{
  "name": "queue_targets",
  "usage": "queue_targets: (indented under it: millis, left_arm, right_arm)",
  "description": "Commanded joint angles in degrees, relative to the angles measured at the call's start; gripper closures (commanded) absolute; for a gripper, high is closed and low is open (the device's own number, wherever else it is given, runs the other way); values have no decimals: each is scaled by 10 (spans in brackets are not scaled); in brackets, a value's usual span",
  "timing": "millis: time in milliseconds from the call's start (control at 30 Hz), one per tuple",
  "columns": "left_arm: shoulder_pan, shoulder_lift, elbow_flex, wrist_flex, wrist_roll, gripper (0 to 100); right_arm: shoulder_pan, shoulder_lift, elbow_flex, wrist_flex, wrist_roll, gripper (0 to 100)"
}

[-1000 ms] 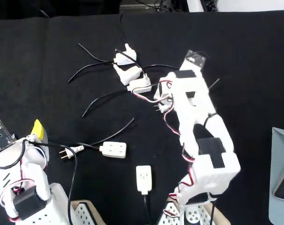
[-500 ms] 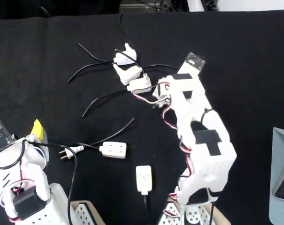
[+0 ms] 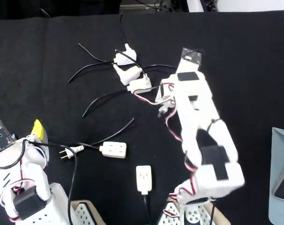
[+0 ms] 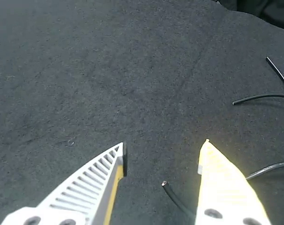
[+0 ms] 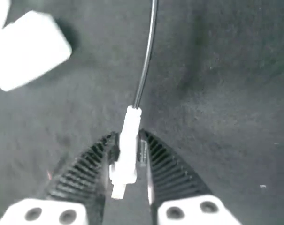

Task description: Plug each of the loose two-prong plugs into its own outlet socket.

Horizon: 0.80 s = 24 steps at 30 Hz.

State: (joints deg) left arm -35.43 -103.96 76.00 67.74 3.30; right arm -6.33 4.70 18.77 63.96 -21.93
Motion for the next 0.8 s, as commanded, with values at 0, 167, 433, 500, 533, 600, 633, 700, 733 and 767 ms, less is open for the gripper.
queue_targets:
  millis: [0, 167, 433, 500, 533, 600, 633, 700, 733, 767]
  left_arm:
    - [0, -2, -3, 0, 0, 744]
    - [0, -2, -3, 0, 0, 744]
    - [0, -2, -3, 0, 0, 744]
    - [0, -2, -3, 0, 0, 744]
    - [0, -2, -2, 0, 0, 744]
    - [0, -2, -2, 0, 0, 744]
    - [0, -2, -2, 0, 0, 744]
    - [0, -2, -2, 0, 0, 744]
    - [0, -2, -2, 0, 0, 744]
    - [0, -2, -2, 0, 0, 744]
  right_arm:
    - [3, -107, 56, 9, 145, 987]
    - [4, -108, 119, 16, 258, 987]
    - [3, -7, 126, 47, 311, 987]
    - [3, 9, 126, 48, 311, 987]
    - [3, 16, 126, 49, 311, 987]
    - [2, 29, 125, 60, 325, 987]
    - [2, 35, 124, 69, 333, 987]
    - [2, 45, 109, 92, 336, 987]
    - [2, 49, 97, 105, 337, 987]
    - [3, 49, 87, 118, 338, 987]
